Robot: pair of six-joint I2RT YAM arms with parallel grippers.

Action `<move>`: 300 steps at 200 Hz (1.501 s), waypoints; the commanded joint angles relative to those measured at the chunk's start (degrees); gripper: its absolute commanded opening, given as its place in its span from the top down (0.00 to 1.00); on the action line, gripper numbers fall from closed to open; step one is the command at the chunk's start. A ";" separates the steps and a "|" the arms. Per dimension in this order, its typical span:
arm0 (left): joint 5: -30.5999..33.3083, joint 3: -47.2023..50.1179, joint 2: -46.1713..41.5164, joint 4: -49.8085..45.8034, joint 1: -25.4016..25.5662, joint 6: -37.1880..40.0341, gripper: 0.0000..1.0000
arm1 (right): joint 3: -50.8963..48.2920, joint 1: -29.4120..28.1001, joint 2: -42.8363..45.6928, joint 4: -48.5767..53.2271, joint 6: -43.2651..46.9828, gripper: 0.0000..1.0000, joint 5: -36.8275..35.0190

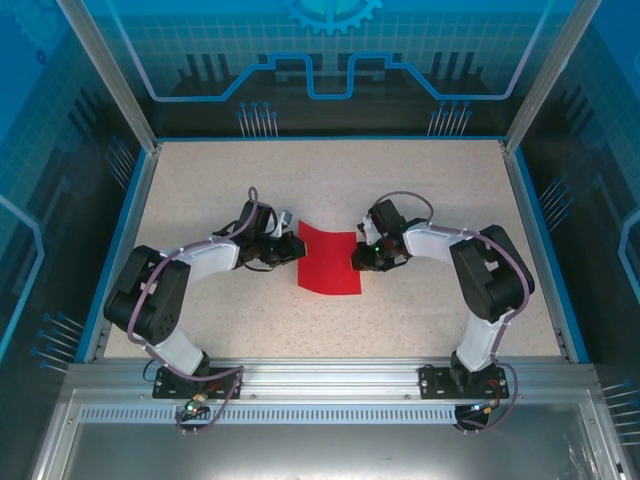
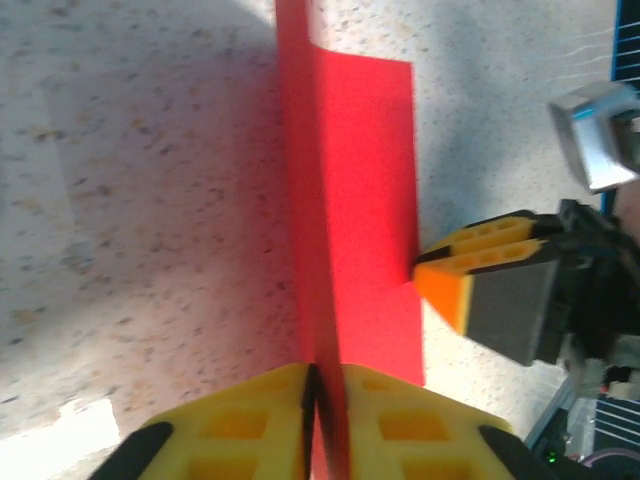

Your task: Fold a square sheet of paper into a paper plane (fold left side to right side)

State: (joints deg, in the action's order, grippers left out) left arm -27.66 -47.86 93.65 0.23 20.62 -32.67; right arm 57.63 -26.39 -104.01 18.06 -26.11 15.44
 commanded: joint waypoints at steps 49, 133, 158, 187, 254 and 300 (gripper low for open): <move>-4.59 -5.85 1.24 3.62 4.94 -3.35 0.51 | -0.30 -1.37 -1.74 1.98 0.64 0.82 -4.02; -4.74 -9.02 8.13 6.27 8.01 -4.95 0.40 | -3.13 1.17 6.13 -2.72 0.10 0.78 0.87; -4.60 -9.18 8.74 6.41 8.00 -4.99 0.45 | -5.16 3.29 9.93 -5.61 -1.82 0.67 4.42; -4.18 -9.27 9.29 6.18 8.00 -5.00 0.56 | -6.91 4.92 12.32 -10.40 -5.38 0.61 9.84; -3.54 -9.45 9.71 6.04 8.08 -5.06 0.67 | -11.06 4.38 10.45 -24.36 -14.66 0.51 17.73; -3.43 -9.45 9.35 5.75 8.07 -5.04 0.68 | -10.37 3.52 7.41 -24.51 -15.11 0.65 18.36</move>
State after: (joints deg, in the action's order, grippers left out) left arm -31.29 -55.90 102.50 5.89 28.32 -37.58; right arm 46.74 -22.13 -94.26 -4.89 -39.70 31.55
